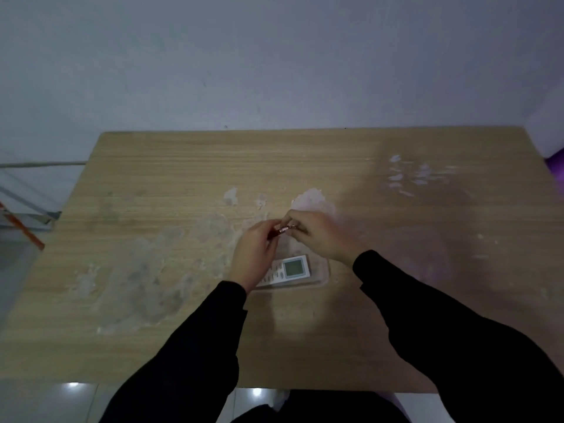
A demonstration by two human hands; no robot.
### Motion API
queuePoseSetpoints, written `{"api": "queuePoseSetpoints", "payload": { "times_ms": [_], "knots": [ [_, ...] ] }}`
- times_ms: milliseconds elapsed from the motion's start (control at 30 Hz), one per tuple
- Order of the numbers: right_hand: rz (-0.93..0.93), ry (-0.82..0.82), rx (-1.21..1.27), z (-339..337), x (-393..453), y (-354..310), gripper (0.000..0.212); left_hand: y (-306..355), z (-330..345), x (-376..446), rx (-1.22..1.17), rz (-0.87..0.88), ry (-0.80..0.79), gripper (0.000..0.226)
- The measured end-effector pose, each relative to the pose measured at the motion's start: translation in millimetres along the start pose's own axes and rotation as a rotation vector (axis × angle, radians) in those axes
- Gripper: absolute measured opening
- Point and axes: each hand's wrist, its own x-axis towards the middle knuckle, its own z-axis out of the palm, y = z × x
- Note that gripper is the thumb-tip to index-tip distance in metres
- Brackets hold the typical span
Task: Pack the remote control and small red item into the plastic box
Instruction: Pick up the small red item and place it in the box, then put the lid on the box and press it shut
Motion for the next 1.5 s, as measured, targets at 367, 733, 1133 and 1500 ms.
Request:
{"api": "queuePoseSetpoints", "payload": {
  "times_ms": [367,733,1133,1500],
  "knots": [
    [0.161,0.094,-0.215,37,-6,20,0.012,-29,-5,-9,0.550,0.090,-0.181,0.002],
    [0.080,0.302,-0.318,30,-31,14,0.020,-36,0,-7,0.685,0.049,-0.250,0.019],
    [0.609,0.470,-0.612,13,-93,81,0.019,-11,7,-34,0.175,0.050,-0.032,0.018],
    [-0.022,0.906,0.325,-19,-74,-28,0.006,12,2,-31,-0.298,-0.231,0.036,0.042]
  ]
}}
